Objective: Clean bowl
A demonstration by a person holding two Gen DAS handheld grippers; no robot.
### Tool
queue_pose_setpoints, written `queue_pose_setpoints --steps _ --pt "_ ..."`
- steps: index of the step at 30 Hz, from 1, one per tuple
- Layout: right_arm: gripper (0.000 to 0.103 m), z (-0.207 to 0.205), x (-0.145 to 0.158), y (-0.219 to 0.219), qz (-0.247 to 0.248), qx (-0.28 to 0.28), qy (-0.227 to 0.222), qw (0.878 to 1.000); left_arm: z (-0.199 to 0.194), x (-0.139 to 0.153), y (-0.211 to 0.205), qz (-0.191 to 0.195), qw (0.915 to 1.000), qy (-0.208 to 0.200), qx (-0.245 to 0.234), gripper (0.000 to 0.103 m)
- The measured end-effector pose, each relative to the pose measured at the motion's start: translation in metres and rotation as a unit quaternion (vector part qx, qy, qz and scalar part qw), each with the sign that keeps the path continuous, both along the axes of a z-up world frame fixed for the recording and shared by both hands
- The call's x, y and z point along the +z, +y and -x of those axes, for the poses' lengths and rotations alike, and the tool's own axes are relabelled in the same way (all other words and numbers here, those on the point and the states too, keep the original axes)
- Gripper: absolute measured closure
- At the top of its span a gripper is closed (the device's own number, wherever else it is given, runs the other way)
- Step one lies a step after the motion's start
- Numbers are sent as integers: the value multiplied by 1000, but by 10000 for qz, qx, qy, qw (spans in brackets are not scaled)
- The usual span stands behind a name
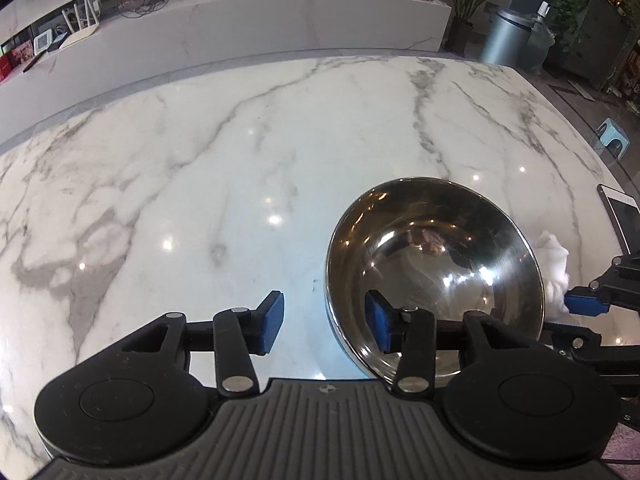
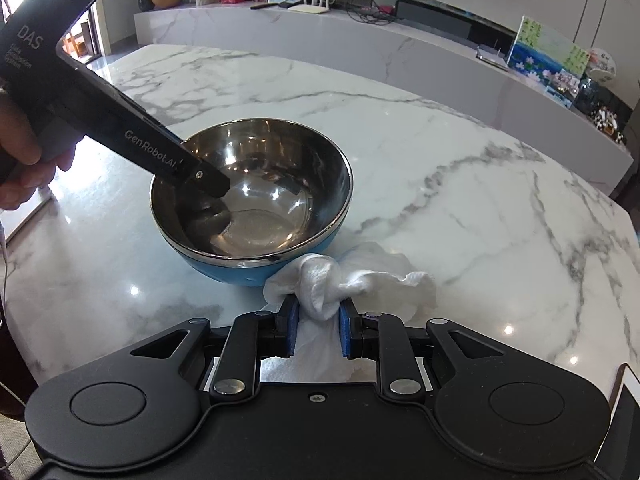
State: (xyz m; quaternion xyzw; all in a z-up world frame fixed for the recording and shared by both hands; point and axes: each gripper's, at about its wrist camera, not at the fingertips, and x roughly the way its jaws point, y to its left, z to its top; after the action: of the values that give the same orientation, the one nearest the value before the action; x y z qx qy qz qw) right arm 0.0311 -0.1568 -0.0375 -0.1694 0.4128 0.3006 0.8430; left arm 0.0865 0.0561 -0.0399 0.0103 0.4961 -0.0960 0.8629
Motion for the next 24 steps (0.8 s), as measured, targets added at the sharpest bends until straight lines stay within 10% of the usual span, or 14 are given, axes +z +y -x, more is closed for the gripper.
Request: queue_pose_setpoints --steps 6,24 --pt "84 10 8 2 -1 100 6 9999 3 2 -6 -169 9993 -54 -344 92" --pt "84 28 24 12 -221 86 -60 9997 20 2 -18 -505 9979 -27 -404 86"
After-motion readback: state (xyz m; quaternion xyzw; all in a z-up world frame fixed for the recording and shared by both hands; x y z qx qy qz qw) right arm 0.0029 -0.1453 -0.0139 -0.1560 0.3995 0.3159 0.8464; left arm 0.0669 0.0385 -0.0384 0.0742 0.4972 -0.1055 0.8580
